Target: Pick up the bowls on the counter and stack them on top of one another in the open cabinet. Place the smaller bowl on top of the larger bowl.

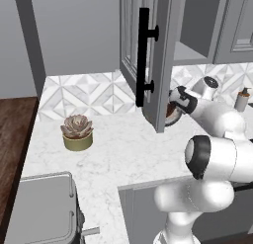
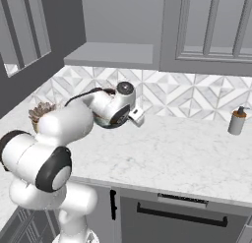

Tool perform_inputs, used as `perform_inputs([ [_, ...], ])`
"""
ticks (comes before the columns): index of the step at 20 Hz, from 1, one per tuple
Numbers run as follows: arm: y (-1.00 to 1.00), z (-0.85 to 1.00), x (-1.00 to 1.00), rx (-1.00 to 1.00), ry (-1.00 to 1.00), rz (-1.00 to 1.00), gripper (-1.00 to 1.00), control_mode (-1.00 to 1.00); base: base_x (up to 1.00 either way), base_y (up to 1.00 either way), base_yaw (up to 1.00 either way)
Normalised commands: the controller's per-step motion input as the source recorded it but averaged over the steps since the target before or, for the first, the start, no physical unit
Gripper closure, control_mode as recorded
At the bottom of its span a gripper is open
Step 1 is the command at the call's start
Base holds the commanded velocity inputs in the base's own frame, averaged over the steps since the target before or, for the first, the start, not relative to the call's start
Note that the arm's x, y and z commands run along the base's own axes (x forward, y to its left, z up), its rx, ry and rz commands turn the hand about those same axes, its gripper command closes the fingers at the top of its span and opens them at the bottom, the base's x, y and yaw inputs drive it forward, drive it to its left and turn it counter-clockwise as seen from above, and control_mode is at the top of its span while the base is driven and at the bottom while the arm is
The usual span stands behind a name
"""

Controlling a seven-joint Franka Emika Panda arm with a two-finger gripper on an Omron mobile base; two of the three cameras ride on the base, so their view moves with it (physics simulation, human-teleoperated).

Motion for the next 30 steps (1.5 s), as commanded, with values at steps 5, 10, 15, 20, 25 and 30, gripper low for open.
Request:
perform_inputs([
  [5, -0.06, 1.0, -0.96, 0.01, -0.44, 0.0, 1.0, -1.0, 0.0, 0.0, 0.0],
  [10, -0.2, 1.0, -0.7, 0.07, -0.21, -0.04, 1.0, -1.0, 0.0, 0.0, 0.0],
  [15, -0.1, 1.0, -0.33, 0.14, -0.01, -0.1, 1.0, -1.0, 0.0, 0.0, 0.0],
  [20, 0.0, 1.0, -0.16, 0.04, 0.01, -0.07, 1.0, -1.0, 0.0, 0.0, 0.0],
  [25, 0.0, 1.0, 0.01, 0.16, 0.09, -0.06, 1.0, -1.0, 0.0, 0.0, 0.0],
  [30, 0.0, 0.47, 0.51, 0.34, 0.3, -0.04, 1.0, -1.0, 0.0, 0.0, 0.0],
])
